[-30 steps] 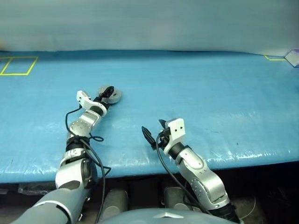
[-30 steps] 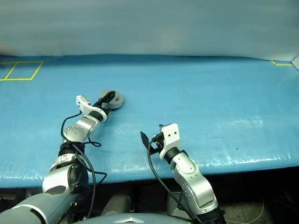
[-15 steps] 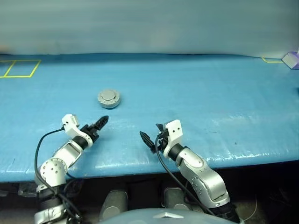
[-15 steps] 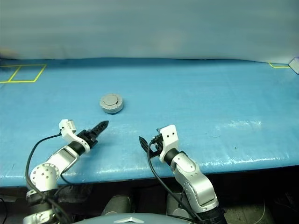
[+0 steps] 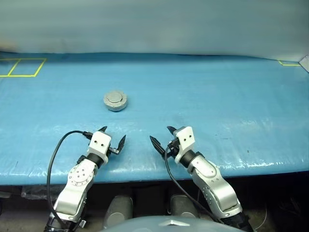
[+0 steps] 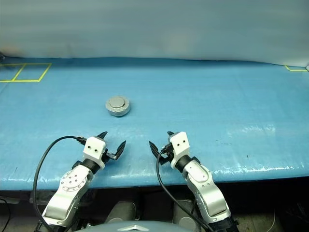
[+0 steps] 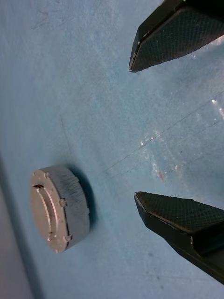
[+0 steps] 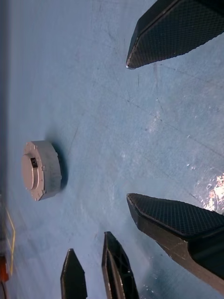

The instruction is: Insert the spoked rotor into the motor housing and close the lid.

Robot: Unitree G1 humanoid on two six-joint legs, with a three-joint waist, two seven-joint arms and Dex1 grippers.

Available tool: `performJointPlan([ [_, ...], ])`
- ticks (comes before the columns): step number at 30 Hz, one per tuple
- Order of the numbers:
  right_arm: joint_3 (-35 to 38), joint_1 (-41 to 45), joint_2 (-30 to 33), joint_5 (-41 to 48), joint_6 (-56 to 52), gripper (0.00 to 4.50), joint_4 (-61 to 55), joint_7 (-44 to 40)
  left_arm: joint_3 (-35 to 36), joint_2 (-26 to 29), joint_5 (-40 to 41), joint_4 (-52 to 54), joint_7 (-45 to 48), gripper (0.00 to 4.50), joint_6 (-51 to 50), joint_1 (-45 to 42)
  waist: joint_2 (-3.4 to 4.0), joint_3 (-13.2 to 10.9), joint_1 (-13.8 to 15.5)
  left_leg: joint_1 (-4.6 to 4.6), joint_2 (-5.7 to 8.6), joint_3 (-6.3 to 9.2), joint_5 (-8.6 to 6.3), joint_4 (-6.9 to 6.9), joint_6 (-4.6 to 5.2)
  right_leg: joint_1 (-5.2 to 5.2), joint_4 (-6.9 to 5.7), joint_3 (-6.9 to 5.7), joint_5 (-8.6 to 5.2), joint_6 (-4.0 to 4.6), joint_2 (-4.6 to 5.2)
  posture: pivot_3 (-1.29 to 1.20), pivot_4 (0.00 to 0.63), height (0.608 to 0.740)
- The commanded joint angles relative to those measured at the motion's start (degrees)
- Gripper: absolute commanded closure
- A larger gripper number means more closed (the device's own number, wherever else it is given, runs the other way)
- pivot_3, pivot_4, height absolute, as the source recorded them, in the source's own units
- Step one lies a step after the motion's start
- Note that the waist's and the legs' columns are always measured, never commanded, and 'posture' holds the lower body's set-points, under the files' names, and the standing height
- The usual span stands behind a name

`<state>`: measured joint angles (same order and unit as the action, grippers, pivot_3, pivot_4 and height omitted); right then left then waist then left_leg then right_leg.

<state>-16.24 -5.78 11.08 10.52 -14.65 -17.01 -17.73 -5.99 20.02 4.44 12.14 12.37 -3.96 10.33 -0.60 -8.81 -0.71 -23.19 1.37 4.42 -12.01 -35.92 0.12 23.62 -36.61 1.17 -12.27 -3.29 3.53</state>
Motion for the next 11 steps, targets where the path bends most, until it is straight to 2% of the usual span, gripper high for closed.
performJointPlan([
  [1,2.2,-0.6,-0.1,-1.3,5.7,0.0,1.8,-0.2,1.8,-1.6,-1.3,-0.8,-0.9,0.03,5.3,-0.1,-0.03,0.0,0.0,0.0,0.0,0.01,0.0,-0.01,0.0,-0.01,0.0,-0.02,0.0,-0.01,0.0,0.0,0.15,0.74],
  [11,4.6,-2.6,-1.5,-3.8,8.3,0.0,3.4,2.2,3.3,-3.5,-1.6,-1.3,0.3,0.03,7.5,1.3,-0.03,0.0,0.0,-0.01,0.01,0.03,0.01,-0.05,0.01,-0.03,-0.05,-0.09,-0.01,-0.02,-0.02,0.0,0.15,0.74],
])
